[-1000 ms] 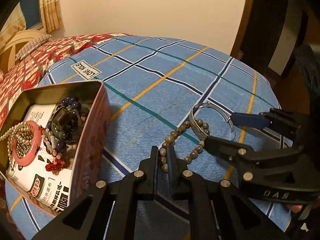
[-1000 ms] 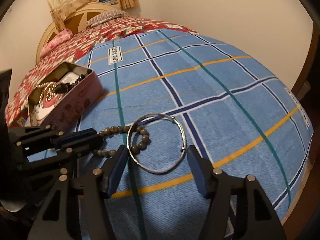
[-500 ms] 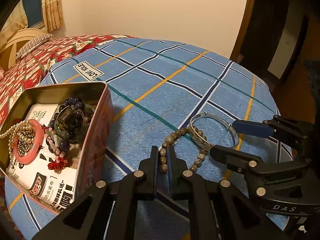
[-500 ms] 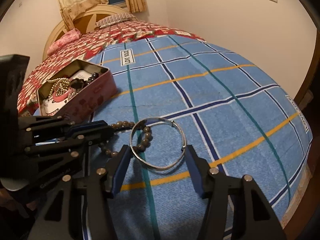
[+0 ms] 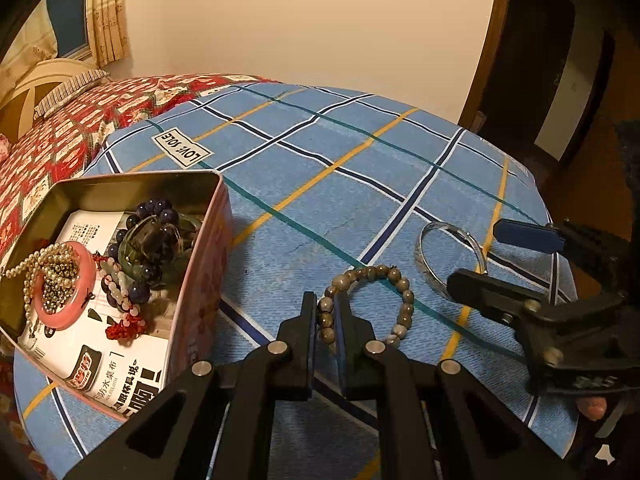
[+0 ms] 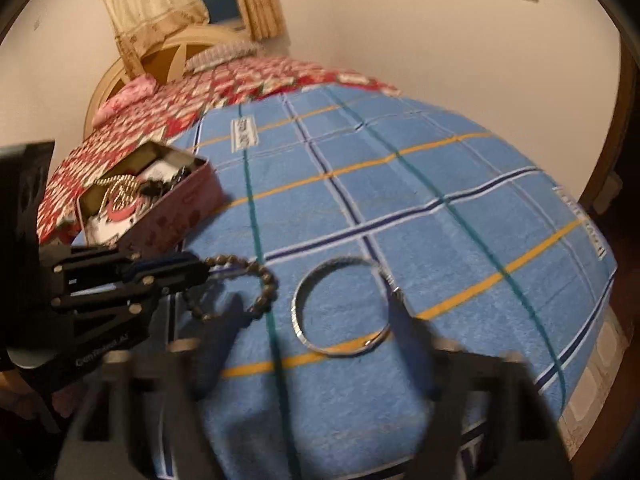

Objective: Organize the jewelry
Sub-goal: 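Grasp the grey bead bracelet with the left gripper while right grasps the silver bangle, then carry the bead bracelet and silver bangle into the tin and open both grippers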

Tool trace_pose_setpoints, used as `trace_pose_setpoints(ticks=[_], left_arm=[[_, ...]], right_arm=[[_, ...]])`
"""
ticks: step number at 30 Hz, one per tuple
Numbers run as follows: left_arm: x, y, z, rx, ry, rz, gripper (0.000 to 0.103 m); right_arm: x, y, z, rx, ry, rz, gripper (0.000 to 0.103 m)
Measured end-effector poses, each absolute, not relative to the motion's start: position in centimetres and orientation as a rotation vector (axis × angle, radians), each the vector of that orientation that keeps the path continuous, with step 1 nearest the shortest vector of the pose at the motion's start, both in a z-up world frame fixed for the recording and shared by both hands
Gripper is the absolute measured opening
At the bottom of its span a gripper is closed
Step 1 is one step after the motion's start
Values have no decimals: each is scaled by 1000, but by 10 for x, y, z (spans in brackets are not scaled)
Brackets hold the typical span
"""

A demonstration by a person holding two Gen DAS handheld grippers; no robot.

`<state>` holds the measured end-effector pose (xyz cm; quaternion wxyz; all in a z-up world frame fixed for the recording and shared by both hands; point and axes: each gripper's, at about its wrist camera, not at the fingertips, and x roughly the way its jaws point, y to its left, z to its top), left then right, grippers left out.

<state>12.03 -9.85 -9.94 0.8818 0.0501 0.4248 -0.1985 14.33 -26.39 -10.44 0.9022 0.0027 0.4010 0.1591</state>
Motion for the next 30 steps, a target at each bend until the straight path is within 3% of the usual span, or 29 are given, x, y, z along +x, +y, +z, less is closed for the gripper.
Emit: trace_pose_setpoints(ticks=[5, 9, 30], left_arm=[[121, -97, -99, 102, 884, -411, 8], [119, -95, -96, 100, 876, -415, 8], [101, -42, 12, 81, 637, -336, 8]], right_arm=[[161, -256, -118, -75, 912, 261, 81], [166, -254, -124, -100, 945, 250, 69], [163, -215, -63, -121, 741, 325, 68]])
